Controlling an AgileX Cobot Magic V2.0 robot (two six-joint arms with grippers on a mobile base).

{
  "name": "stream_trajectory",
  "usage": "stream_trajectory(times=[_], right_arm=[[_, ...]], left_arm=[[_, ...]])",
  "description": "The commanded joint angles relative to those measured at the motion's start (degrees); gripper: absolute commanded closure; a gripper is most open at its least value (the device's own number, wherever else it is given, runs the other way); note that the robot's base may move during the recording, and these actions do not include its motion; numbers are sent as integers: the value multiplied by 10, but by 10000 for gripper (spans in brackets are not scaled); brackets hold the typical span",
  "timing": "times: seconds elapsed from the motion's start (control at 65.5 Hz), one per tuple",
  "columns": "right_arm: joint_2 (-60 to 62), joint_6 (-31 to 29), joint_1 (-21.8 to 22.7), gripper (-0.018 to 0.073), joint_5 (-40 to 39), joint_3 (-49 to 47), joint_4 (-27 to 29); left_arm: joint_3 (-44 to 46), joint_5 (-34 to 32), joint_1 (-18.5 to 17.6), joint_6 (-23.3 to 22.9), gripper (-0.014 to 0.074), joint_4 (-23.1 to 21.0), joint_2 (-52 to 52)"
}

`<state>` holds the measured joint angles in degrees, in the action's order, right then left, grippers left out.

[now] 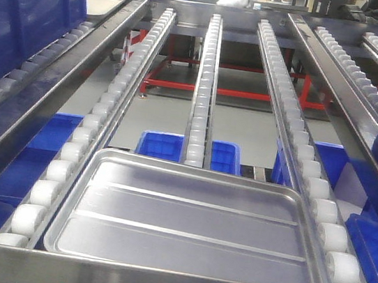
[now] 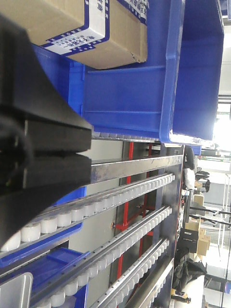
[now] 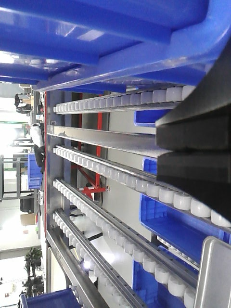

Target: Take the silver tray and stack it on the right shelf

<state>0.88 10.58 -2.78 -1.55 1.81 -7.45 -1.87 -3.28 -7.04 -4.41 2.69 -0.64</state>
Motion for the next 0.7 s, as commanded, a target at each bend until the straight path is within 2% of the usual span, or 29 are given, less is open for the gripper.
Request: stream_trajectory(times=[0.0,0.687], right_arm=[[8,-3,3,504,-49,-1,2],[8,-3,3,504,-49,-1,2]], left_arm=[[-13,-47,-3,-1,687,-1,-6],[-13,-51,-3,-1,687,-1,-6]])
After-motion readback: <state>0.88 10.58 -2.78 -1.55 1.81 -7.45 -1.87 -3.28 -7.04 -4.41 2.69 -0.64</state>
